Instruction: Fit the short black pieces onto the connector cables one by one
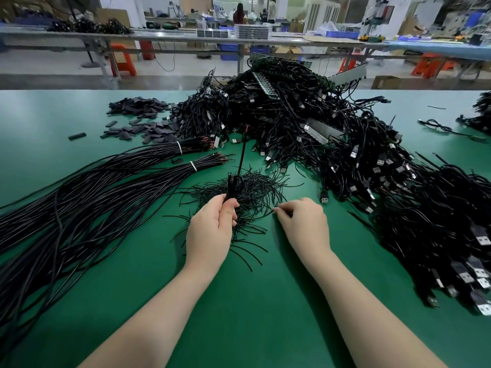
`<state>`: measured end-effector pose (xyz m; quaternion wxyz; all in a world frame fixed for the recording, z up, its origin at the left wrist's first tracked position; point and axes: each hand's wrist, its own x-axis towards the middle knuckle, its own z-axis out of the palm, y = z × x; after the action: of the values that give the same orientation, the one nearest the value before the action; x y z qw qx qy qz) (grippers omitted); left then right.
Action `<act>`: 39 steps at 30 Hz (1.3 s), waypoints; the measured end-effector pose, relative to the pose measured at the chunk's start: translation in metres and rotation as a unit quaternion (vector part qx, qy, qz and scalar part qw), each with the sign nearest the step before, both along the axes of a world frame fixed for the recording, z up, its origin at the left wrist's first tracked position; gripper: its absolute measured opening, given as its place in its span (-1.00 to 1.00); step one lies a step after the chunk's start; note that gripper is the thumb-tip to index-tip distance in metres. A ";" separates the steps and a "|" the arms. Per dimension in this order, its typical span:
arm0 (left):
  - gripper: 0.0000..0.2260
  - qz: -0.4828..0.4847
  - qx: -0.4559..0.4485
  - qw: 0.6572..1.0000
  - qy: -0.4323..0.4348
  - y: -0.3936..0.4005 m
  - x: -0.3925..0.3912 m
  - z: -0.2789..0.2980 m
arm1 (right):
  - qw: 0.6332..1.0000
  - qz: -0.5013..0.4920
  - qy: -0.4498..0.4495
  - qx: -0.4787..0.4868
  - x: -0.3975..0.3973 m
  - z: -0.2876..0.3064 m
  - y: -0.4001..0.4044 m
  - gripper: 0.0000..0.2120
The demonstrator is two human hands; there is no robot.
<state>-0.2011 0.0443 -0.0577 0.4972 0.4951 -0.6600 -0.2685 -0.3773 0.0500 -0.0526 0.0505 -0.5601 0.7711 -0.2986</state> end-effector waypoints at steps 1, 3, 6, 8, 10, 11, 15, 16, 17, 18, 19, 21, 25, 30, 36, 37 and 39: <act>-0.68 -0.001 -0.001 1.000 0.001 0.000 0.000 0.000 | 1.000 0.003 -0.002 -0.004 0.000 0.000 0.000 -0.80; -0.69 -0.003 -0.003 1.000 0.003 0.000 0.001 0.000 | 1.000 0.000 -0.008 -0.003 -0.001 0.001 -0.001 -0.80; -0.66 -0.004 -0.005 1.000 0.002 0.000 0.000 0.000 | 1.000 -0.010 -0.008 0.018 -0.001 0.001 -0.003 -0.75; -0.64 -0.004 -0.005 1.000 0.002 0.000 0.000 -0.001 | 1.000 -0.012 -0.017 0.014 -0.002 0.002 -0.003 -0.76; -0.66 -0.005 -0.003 1.000 0.005 -0.001 0.000 -0.001 | 0.999 -0.020 -0.032 0.004 -0.003 0.003 -0.002 -0.79; -0.68 -0.005 -0.003 1.000 0.004 -0.001 0.000 -0.001 | 0.999 -0.023 -0.036 0.002 -0.004 0.003 -0.002 -0.80; -0.74 -0.005 0.000 1.000 -0.001 -0.002 0.000 -0.004 | 0.999 -0.034 -0.018 0.009 -0.002 0.002 -0.002 -0.77; -0.74 -0.005 0.001 1.000 -0.001 -0.002 0.000 -0.004 | 0.999 -0.037 -0.015 0.012 -0.002 0.002 -0.002 -0.76; -0.74 -0.005 0.002 1.000 -0.002 -0.002 0.000 -0.004 | 0.999 -0.038 -0.011 0.015 -0.002 0.003 -0.002 -0.76; -0.74 -0.006 0.003 1.000 -0.002 -0.002 0.000 -0.004 | 0.999 -0.036 -0.007 0.018 -0.002 0.003 -0.002 -0.76; -0.74 -0.007 0.003 1.000 -0.003 -0.002 0.000 -0.004 | 0.999 -0.034 -0.004 0.019 -0.002 0.003 -0.002 -0.76; -0.76 -0.007 0.001 1.000 -0.001 -0.003 0.000 -0.004 | 0.999 -0.031 -0.008 0.016 -0.002 0.005 -0.003 -0.76; -0.76 -0.004 0.005 1.000 -0.001 -0.003 0.000 -0.004 | 0.999 -0.014 0.029 0.032 -0.009 0.023 -0.002 -0.78; -0.76 -0.003 0.012 1.000 -0.003 -0.001 -0.001 -0.002 | 0.995 0.084 0.059 0.010 -0.014 0.064 0.007 -0.80; -0.73 -0.007 0.001 0.999 -0.047 0.002 -0.002 0.001 | 0.967 0.248 0.052 0.030 0.015 0.088 0.021 -0.86; -0.72 -0.011 -0.006 0.998 -0.064 0.002 -0.002 0.001 | 0.963 0.263 0.047 0.031 0.020 0.088 0.022 -0.86; -0.75 -0.018 -0.016 0.996 -0.084 0.004 -0.003 0.001 | 0.961 0.273 0.030 0.018 0.025 0.088 0.023 -0.86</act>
<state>-0.2036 0.0479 -0.0567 0.4434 0.4961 -0.7120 -0.2243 -0.3518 0.0734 0.0351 0.1169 -0.7571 0.5950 -0.2429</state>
